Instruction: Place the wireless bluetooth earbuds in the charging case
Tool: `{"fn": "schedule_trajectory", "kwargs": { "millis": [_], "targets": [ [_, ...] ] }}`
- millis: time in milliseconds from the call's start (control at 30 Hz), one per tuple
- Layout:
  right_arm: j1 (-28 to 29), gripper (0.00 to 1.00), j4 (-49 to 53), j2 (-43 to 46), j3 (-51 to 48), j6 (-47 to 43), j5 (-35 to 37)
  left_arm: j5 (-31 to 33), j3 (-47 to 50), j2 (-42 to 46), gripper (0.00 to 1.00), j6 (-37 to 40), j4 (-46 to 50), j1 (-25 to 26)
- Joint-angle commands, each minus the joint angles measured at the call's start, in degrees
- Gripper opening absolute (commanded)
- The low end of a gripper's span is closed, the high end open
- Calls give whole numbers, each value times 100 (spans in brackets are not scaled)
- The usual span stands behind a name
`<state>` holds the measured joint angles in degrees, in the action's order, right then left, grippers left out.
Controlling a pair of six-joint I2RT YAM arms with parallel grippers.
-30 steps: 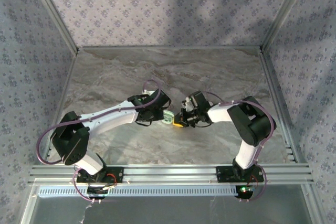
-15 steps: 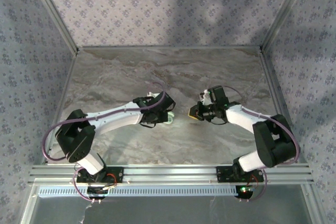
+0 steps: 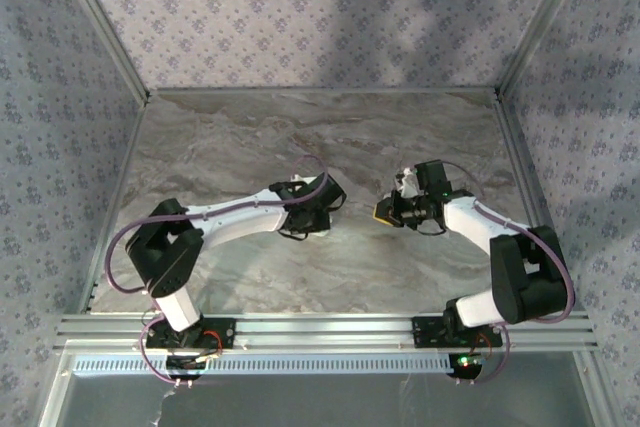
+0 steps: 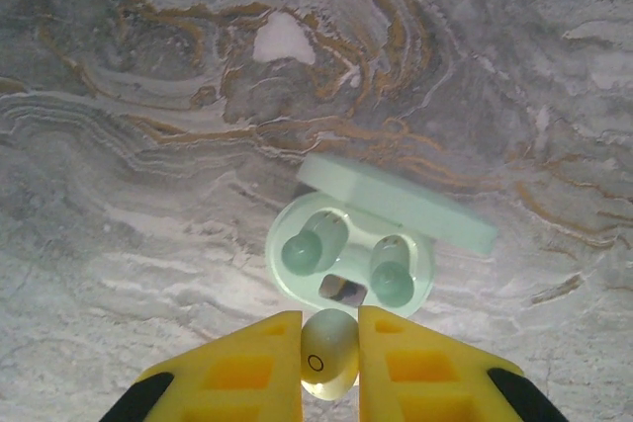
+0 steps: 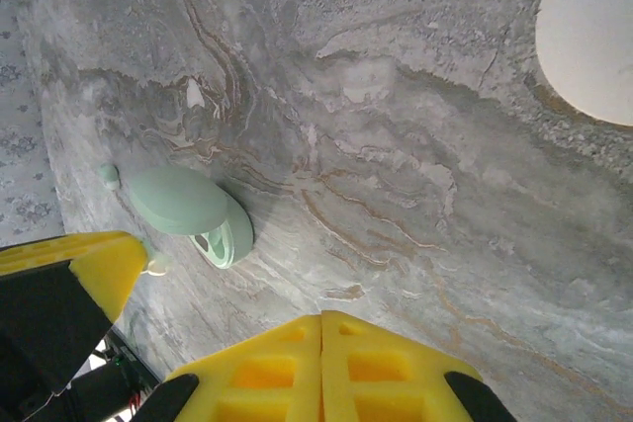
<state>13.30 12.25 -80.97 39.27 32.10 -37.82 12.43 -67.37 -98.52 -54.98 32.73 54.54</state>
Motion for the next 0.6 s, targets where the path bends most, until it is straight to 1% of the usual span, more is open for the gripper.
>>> {"fn": "schedule_trajectory", "kwargs": {
  "millis": [0,567],
  "targets": [
    [-97,8,151,90,-6,-164,-215,-16,-237,-152,17,-13,11,48],
    [-317,8,121,72,-112,-232,-384,-201,-480,-561,17,22,-43,87]
  ]
}}
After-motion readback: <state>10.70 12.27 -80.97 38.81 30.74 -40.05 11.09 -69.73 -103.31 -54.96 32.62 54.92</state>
